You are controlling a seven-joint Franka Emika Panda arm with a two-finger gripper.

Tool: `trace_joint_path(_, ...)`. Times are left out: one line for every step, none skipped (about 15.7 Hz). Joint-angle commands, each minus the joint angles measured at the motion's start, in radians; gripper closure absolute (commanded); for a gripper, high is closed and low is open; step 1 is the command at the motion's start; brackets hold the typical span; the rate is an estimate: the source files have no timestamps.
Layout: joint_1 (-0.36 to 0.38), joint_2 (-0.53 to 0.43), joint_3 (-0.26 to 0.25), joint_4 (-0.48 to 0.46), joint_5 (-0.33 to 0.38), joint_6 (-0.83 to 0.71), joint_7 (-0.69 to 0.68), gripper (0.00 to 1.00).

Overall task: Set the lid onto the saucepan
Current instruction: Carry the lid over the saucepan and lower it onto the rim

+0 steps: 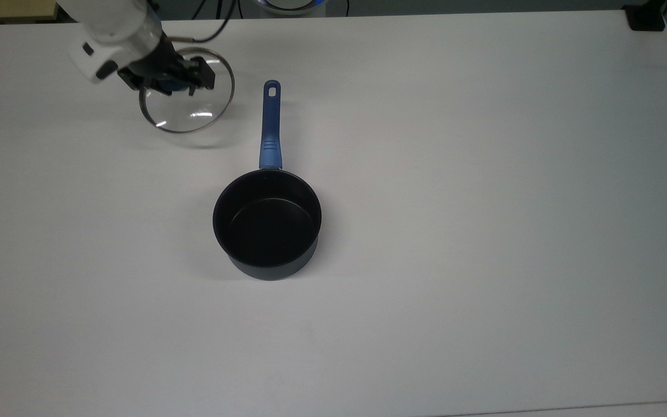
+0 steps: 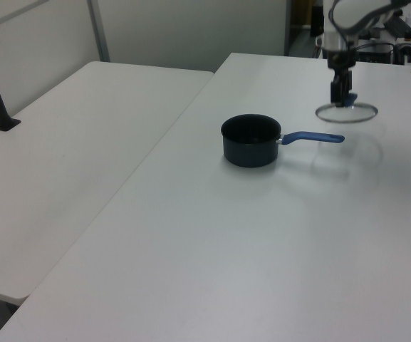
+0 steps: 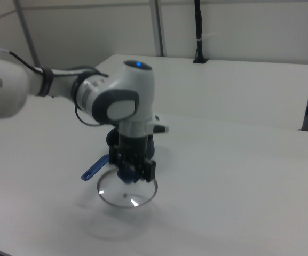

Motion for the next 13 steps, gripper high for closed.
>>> trace_joint_path(0.006,-0.004,-0.004,0.17,0.019,-0.113,0.024,0.59)
trace_joint_path(0.01,0.009,-0.003,0.224,0.02,-0.127,0.043,0.59)
trace_joint_path(0.019,0.04,0.002,0.274,0.022,-0.127,0.095,0.59)
trace_joint_path(0.036,0.074,0.009,0.331,0.022,-0.126,0.163,0.59)
trace_joint_path(0.044,0.112,0.023,0.385,0.022,-0.121,0.23,0.59)
trace_joint_path(0.045,0.155,0.038,0.431,0.019,-0.118,0.301,0.59)
trace_joint_path(0.045,0.193,0.063,0.481,0.017,-0.106,0.374,0.59)
trace_joint_path(0.045,0.235,0.087,0.528,0.015,-0.084,0.443,0.59)
trace_joint_path(0.048,0.267,0.106,0.558,0.014,-0.049,0.508,0.59)
trace_joint_path(0.068,0.29,0.112,0.565,0.006,-0.011,0.562,0.59)
trace_joint_path(0.087,0.31,0.112,0.565,0.006,0.032,0.599,0.59)
trace_joint_path(0.091,0.327,0.112,0.565,0.009,0.061,0.637,0.59)
trace_joint_path(0.098,0.345,0.114,0.568,0.012,0.08,0.689,0.59)
